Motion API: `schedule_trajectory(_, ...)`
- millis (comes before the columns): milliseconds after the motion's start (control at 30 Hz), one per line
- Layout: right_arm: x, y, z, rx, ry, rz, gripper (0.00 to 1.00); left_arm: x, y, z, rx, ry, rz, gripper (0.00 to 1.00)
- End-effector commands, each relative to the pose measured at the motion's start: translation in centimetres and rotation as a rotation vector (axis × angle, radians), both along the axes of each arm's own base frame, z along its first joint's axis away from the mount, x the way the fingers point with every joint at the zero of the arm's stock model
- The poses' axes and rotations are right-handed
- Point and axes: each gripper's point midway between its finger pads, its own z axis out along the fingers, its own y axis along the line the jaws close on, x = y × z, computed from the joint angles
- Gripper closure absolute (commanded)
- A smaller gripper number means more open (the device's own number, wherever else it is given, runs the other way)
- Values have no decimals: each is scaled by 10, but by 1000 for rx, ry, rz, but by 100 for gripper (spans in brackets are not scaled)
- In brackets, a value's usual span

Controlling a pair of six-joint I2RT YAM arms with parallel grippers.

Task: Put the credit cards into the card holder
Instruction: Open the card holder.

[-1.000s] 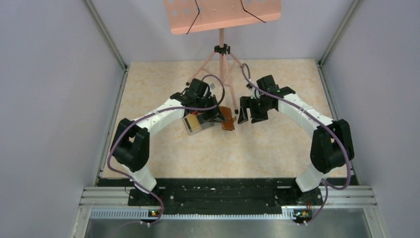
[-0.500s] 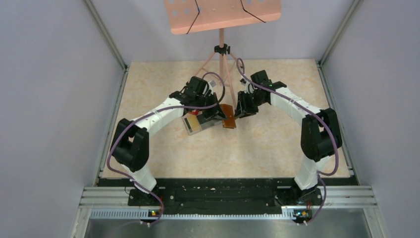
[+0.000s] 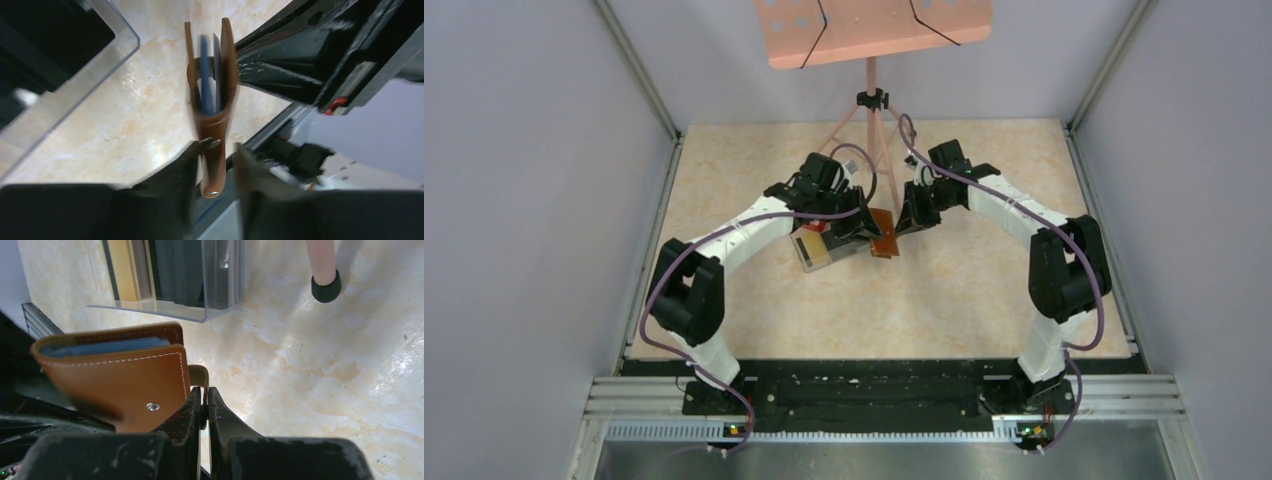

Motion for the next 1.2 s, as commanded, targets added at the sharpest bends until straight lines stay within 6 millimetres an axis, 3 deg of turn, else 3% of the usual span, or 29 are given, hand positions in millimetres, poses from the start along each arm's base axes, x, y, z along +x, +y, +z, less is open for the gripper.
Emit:
schedule_trajectory(0, 6, 11, 70, 119, -203, 73, 100, 17, 6, 41, -7, -191, 11, 46)
schedule_trajectory(67, 7, 10, 98, 143, -287, 97, 100, 22, 20, 51, 52, -293, 39, 29)
schedule_trajectory(100, 5, 12, 113, 167, -331, 125, 100, 26, 30, 55, 93, -348, 57, 10)
schedule_trajectory(133, 0, 15, 128, 198, -364, 162, 100, 29, 41, 61, 138, -413, 73, 2)
schedule_trajectory(233, -16, 23, 165, 291, -450, 286, 100, 39, 68, 82, 232, -589, 126, 1)
schedule_trajectory(333, -34, 27, 191, 363, -491, 383, 100, 40, 84, 103, 267, -728, 89, 1)
schedule_trajectory(467, -52, 30, 208, 440, -496, 473, 100, 36, 91, 125, 262, -880, -49, 1)
schedule_trajectory(667, -72, 35, 221, 551, -459, 566, 100, 10, 70, 134, 117, -1048, -374, 4)
schedule_trajectory(833, -79, 35, 228, 582, -453, 591, 100, -11, 51, 135, -31, -1177, -541, 5)
schedule_trajectory(967, -84, 35, 231, 610, -434, 609, 100, -18, 40, 135, -127, -1216, -574, 4)
schedule_trajectory(1167, -90, 35, 233, 645, -405, 630, 100, -11, 27, 133, -156, -1197, -577, 4)
